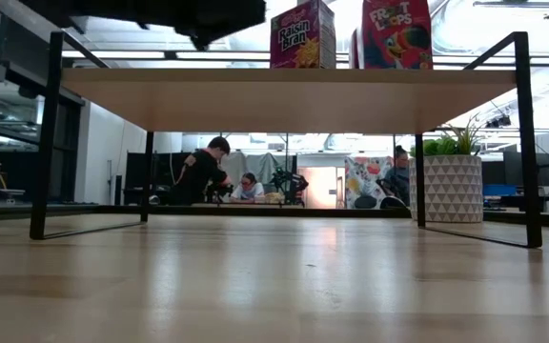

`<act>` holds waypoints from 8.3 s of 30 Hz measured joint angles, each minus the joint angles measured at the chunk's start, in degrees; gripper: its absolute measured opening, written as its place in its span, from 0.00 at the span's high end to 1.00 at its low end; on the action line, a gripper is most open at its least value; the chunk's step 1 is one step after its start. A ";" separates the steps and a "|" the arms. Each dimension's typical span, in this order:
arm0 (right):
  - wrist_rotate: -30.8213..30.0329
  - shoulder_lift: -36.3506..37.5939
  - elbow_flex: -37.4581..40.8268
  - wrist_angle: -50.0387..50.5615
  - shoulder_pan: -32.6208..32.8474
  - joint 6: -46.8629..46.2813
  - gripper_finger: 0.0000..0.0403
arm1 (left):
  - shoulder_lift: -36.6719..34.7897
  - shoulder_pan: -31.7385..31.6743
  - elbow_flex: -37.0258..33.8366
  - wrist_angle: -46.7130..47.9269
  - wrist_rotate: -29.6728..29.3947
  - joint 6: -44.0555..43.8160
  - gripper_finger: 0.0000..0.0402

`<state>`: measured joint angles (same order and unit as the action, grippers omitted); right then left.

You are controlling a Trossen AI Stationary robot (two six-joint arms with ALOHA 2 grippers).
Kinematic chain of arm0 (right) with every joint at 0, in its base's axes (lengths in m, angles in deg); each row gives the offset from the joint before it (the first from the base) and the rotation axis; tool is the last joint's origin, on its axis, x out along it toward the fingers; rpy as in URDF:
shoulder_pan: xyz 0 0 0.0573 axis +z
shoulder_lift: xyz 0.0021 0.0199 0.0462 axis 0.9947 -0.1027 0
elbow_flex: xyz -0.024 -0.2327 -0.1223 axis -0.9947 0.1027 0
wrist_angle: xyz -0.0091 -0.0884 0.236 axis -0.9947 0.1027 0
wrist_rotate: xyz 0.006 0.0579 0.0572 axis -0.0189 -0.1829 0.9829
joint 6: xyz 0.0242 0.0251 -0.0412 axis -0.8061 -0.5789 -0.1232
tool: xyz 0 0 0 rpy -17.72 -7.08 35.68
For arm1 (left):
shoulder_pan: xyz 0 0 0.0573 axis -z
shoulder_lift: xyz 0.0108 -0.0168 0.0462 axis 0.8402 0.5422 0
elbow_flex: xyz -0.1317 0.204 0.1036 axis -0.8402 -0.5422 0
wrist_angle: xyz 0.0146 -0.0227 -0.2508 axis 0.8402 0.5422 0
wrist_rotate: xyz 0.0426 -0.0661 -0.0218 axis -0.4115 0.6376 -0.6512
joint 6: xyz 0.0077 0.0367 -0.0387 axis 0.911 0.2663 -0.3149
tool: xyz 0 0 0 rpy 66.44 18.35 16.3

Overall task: Stack cereal on shelf
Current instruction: Adjust the cereal boxes on the shelf, then put the right yellow cereal box on the shelf

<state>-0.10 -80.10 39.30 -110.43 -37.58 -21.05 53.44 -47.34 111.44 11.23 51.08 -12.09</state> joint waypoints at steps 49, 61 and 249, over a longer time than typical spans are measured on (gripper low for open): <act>-0.04 -0.02 -0.77 -0.06 0.00 2.76 1.00 | 18.63 -1.28 13.17 0.94 -11.09 -6.14 1.00; -0.02 -0.02 -0.77 2.15 0.00 0.29 1.00 | 12.50 4.12 13.12 4.50 -3.14 -2.36 1.00; 54.97 -43.10 -55.37 102.77 3.89 -77.80 0.24 | -44.95 10.88 -12.76 17.95 -10.33 -0.04 1.00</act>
<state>54.87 -123.20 -16.07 -7.67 -33.69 -98.86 8.49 -36.45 98.68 29.18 40.76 -12.13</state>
